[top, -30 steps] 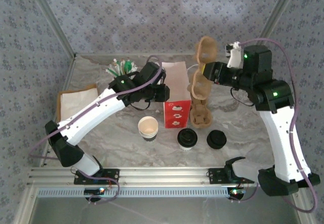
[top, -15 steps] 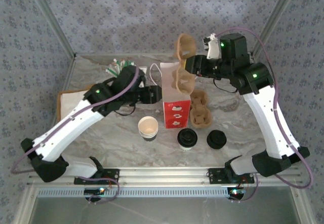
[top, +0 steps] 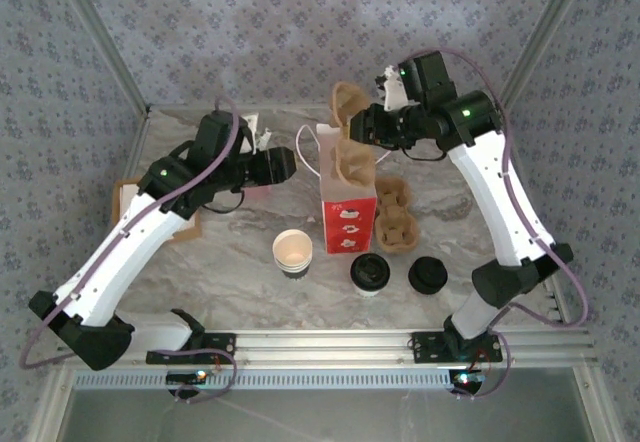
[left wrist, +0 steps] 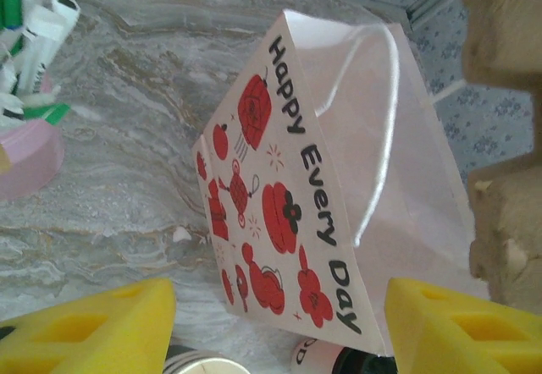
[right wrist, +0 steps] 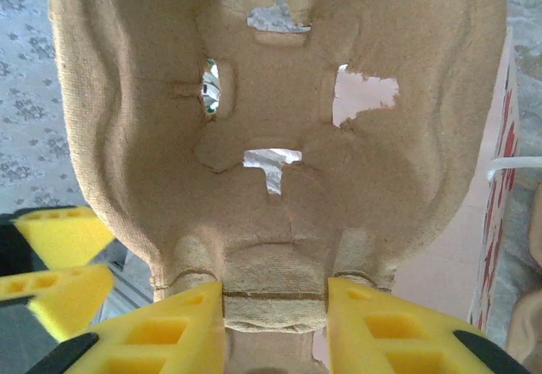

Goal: Pack the takeout coffee

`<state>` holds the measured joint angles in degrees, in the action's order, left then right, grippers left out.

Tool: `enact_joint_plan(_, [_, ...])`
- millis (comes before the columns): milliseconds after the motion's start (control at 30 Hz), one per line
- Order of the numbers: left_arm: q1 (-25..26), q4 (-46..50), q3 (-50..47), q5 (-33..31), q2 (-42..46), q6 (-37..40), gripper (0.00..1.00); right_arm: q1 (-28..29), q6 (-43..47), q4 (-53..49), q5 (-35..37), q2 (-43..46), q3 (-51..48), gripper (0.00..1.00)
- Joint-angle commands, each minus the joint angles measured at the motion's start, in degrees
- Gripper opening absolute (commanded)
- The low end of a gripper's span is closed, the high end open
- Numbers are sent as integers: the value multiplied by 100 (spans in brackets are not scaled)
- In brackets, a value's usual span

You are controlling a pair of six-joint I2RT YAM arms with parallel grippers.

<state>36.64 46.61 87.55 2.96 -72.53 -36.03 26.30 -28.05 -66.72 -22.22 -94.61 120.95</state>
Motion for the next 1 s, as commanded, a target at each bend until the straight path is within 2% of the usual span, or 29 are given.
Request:
enact_joint_plan(0, [-205,-240,254,398,-4,140,66,37,135,-568,-216,-225,383,35])
enact_joint_plan(333, [-512,-563,162,867,-93,132,66,-90,70,-1326,-647,-1109,1217,35])
enact_joint_plan(667, [-587,-737,312,1104,-434,171,66,-333,-138,-1404,-1218,-1457,1259,35])
enact_joint_plan(967, [-583,-666,561,1233,-815,205,64,-503,-61,-1492,-1342,-1630,1226,35])
